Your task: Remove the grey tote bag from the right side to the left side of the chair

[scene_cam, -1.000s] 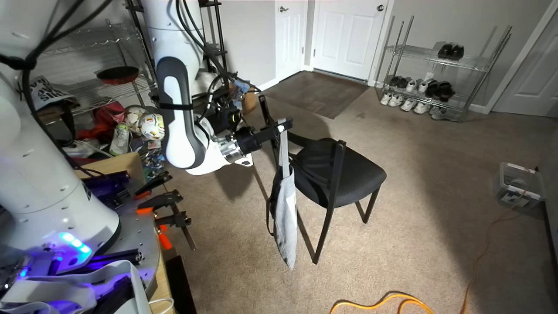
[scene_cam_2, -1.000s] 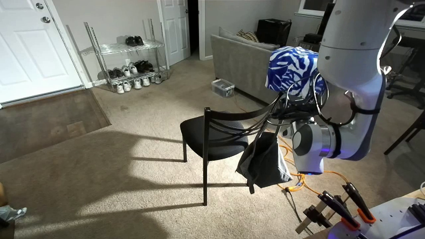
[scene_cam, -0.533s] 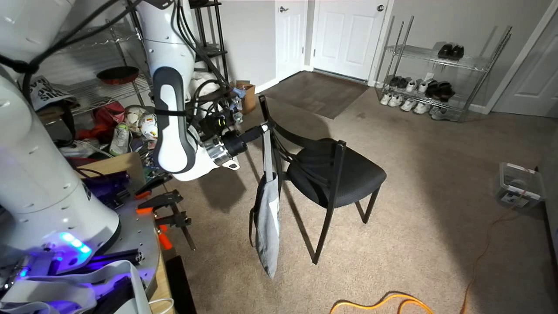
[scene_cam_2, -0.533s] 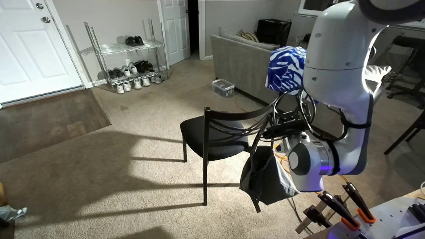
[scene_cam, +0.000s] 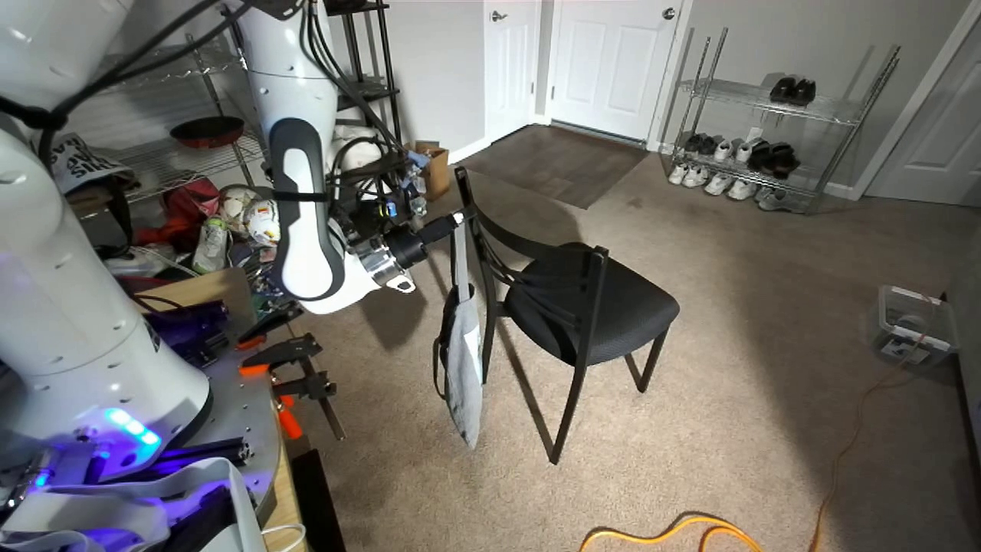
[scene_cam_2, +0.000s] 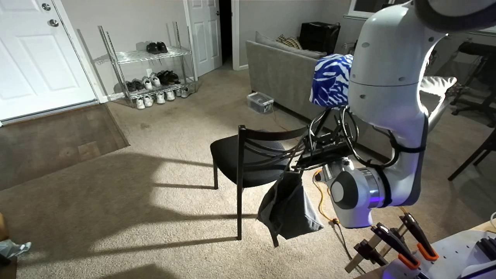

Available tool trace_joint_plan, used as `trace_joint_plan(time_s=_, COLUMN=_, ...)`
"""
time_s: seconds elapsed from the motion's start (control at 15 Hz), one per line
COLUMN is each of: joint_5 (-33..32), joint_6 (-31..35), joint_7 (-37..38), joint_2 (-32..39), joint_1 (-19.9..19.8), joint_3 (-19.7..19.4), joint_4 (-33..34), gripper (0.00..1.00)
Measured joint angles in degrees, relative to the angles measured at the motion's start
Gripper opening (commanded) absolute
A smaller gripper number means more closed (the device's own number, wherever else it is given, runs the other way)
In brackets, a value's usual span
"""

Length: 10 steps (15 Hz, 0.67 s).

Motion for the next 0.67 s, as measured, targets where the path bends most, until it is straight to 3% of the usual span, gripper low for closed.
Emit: trace_joint_plan(time_s=0.67, joint_5=-0.83, joint_6=10.26, joint_7=-4.67, joint_2=-2.48, joint_1=0.72, joint_3=3.51, joint_4=7.09, gripper=1.0)
